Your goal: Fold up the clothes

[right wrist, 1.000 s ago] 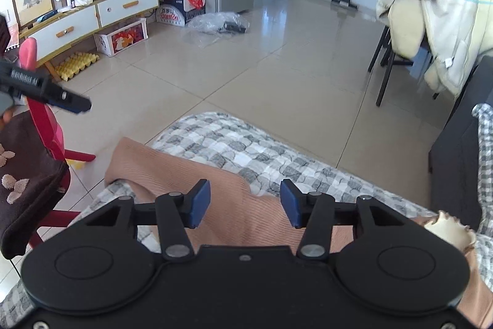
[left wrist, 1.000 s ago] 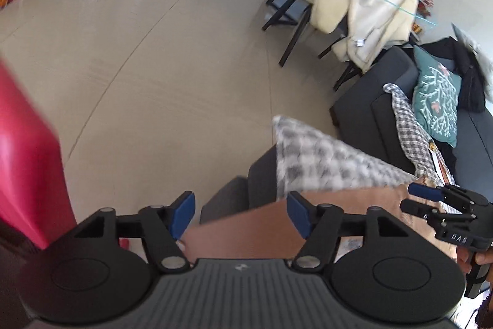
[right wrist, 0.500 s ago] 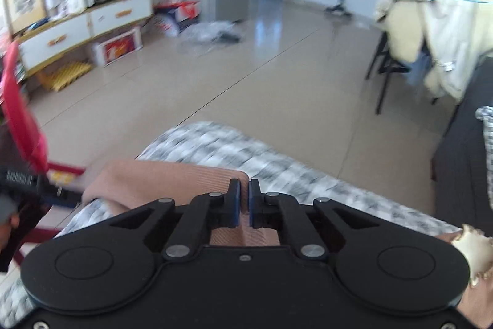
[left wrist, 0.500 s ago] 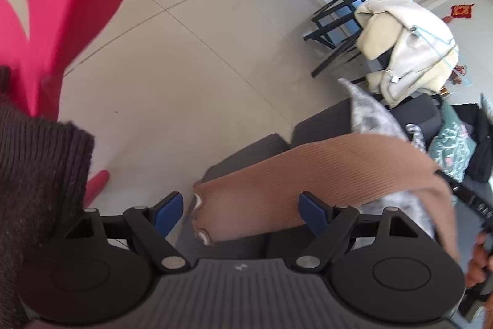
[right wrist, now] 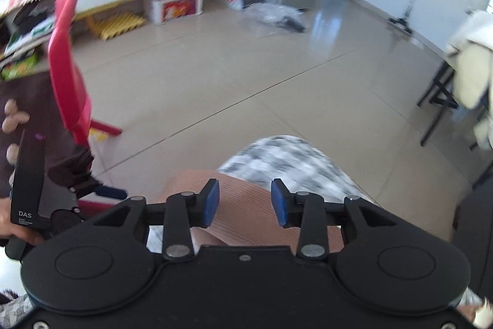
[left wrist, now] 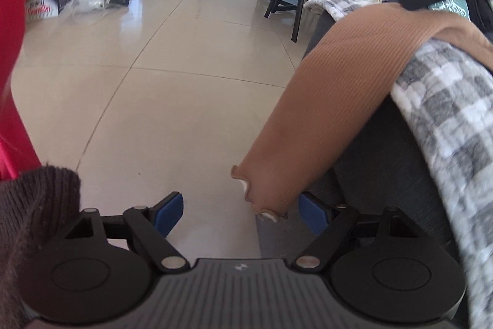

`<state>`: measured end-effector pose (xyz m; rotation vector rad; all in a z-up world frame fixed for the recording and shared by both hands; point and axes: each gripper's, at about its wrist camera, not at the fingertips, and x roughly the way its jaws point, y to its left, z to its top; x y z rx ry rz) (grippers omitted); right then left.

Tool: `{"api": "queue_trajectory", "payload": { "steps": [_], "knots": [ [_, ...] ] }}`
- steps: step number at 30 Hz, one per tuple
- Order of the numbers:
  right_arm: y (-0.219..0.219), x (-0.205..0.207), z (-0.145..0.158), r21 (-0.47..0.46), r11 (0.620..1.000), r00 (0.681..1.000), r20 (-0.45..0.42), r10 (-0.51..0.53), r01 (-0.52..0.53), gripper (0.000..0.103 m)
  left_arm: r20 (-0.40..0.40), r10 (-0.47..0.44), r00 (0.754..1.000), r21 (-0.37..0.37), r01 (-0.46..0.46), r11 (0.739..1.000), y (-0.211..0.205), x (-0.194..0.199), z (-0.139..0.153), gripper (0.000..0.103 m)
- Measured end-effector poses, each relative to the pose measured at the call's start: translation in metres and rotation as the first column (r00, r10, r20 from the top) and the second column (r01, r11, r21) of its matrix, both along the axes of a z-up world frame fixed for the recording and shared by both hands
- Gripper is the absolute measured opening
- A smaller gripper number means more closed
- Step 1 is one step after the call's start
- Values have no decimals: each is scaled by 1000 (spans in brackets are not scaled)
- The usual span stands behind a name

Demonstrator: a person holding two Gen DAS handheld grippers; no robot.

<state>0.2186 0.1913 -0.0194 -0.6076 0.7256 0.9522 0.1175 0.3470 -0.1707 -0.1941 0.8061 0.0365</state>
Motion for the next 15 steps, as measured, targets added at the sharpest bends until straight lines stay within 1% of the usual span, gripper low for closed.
{"api": "queue_trajectory", "payload": {
  "steps": [1,2,4,5,9,13,15],
  "knots": [
    [12,2,-5,-34,999,1000,3,22,-21,39,3,0,1000,9,0,1000,5,-1,-2,82],
    [18,3,-9,-56,998,1000,5,31,-31,39,8,1,1000,5,-1,1000,12,-2,-4,80],
    [27,8,-15,-94,995,999,-1,46,-46,39,14,-10,1000,-35,11,999,15,4,-9,78],
    [31,12,-19,-112,992,999,-10,52,-53,40,18,-15,1000,-44,15,999,17,4,-10,78],
    [36,16,-21,-138,987,996,-32,79,-83,40,11,-19,1000,17,19,1000,23,6,-12,78],
    [36,12,-21,-178,977,992,-42,116,-121,40,19,12,1000,23,-13,1000,45,9,-9,77],
    [35,14,-20,-188,973,990,-65,126,-137,40,42,26,999,-1,-26,1000,50,7,-7,78]
  ]
}}
